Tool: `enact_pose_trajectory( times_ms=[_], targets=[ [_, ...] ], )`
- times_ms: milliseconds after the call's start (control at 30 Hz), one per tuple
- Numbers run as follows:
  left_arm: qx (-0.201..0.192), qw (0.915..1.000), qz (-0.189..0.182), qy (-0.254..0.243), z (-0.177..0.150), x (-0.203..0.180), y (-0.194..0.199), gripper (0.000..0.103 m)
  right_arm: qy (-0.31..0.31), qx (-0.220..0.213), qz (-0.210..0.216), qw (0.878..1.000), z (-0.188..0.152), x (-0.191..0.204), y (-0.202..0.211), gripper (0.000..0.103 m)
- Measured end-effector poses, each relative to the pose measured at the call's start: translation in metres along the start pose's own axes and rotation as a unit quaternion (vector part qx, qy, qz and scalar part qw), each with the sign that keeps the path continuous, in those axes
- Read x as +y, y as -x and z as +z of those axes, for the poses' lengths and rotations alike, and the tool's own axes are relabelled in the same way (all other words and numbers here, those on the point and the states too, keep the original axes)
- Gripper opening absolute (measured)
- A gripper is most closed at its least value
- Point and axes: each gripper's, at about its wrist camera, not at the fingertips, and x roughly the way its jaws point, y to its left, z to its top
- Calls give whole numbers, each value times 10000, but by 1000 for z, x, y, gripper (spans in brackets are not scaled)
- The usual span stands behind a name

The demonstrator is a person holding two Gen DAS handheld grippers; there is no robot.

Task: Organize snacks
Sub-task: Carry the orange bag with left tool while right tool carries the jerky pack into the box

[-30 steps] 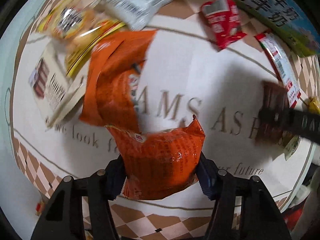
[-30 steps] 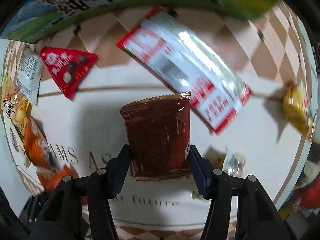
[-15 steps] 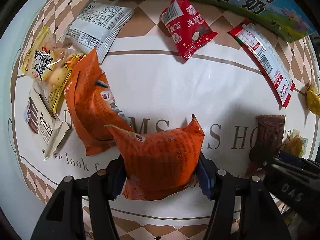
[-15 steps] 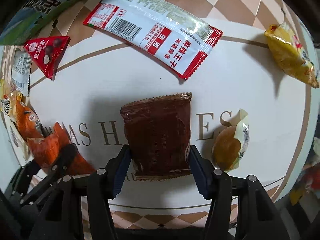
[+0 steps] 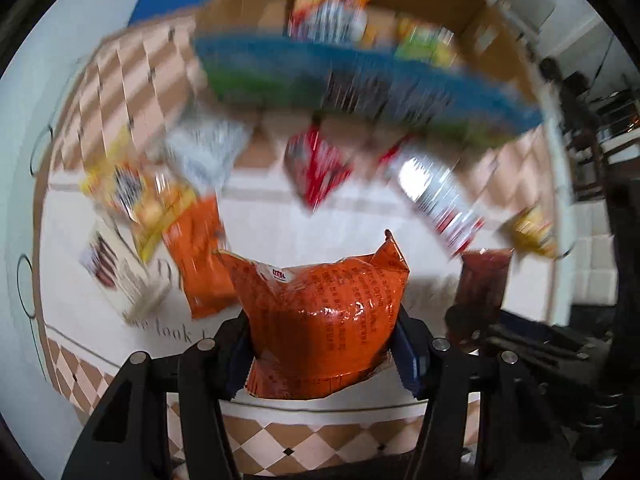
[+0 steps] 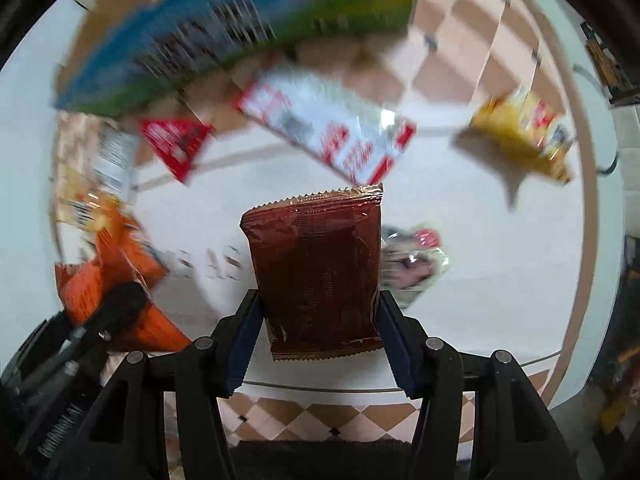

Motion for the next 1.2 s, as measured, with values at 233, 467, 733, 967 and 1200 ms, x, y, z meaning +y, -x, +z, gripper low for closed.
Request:
enact_pose_trajectory(
  times_ms=[233, 467, 733, 967, 1200],
  targets=[
    [-752, 9962, -408, -150, 100, -1, 75, 56, 145, -685, 518, 9962, 56, 6, 107, 60],
    [-679, 9964, -357, -369, 192, -20, 76, 56, 316, -1136, 490, 9918, 138, 21, 158, 60],
    [232, 9989, -312, -277, 257, -13, 8, 56, 288, -871, 220, 9955, 221, 32, 113, 60],
    [1068, 9935, -392, -98, 271, 2, -62, 57, 365, -428, 42, 9984, 253, 34, 53, 60],
    [1437, 9889, -368, -45, 266, 12, -96, 58, 377, -163, 0, 9992, 261, 33, 18, 60]
  ],
)
